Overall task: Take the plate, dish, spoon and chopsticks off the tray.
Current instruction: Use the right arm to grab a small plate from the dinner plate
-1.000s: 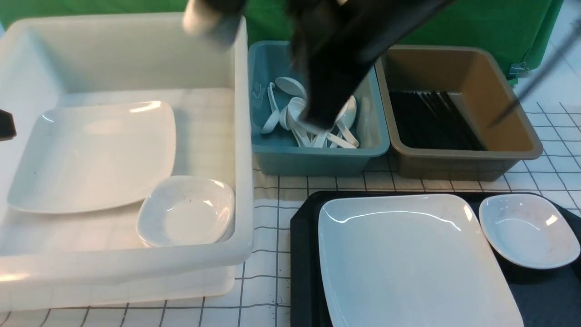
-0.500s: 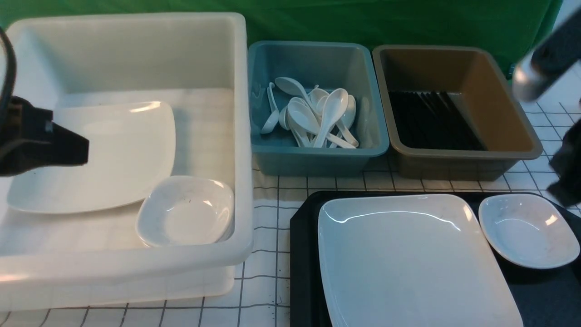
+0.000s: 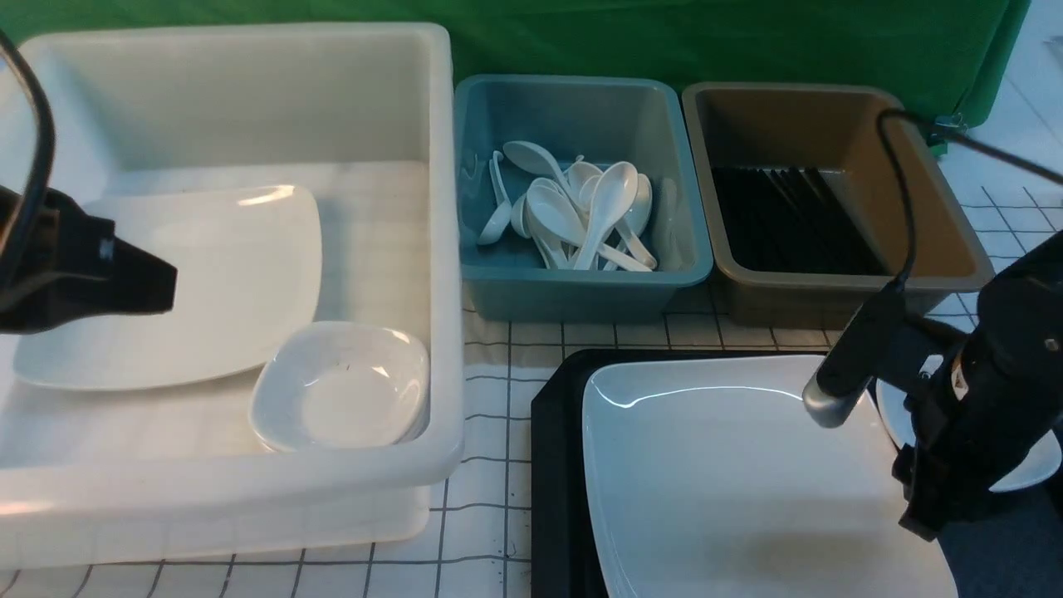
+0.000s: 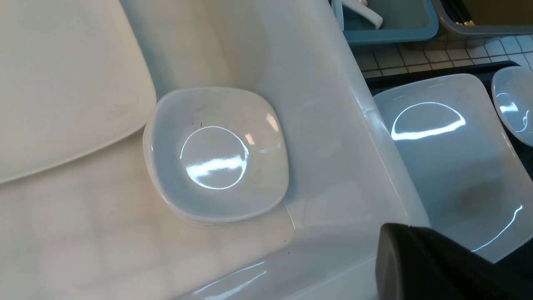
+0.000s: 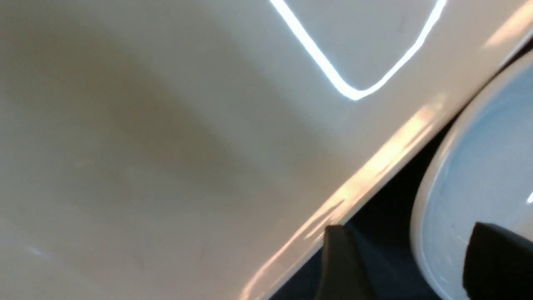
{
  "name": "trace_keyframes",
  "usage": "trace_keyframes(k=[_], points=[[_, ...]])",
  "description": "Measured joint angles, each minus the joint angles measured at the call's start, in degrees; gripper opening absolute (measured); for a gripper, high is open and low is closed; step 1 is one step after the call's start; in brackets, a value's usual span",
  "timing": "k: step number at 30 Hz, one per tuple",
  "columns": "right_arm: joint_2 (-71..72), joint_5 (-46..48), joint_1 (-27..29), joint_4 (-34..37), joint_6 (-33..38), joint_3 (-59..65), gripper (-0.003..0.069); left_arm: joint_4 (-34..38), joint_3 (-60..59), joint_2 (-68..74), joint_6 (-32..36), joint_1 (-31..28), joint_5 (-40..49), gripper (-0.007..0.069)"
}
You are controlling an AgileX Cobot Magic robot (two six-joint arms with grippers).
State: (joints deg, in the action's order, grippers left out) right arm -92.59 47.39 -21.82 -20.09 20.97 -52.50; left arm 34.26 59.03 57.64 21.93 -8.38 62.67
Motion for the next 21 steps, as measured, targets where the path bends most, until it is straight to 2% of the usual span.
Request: trace_keyframes(k=[9,17,21], points=[[-6.3,0.4,0.0,-12.6,0.0,0.0,0.0405,0.0,0.0,0.0,0.0,0.0,0.1,0.0006],[-6.6,-2.6,0.2,-15.3,0.0,0.4,0.0405,0.0,0.0,0.0,0.0,0.0,0.1,0.0006],[-7.4,-4.2,2.1,-15.6,0.0,1.4,0.0405,0.0,0.0,0.0,0.0,0.0,0.2,0.0006]])
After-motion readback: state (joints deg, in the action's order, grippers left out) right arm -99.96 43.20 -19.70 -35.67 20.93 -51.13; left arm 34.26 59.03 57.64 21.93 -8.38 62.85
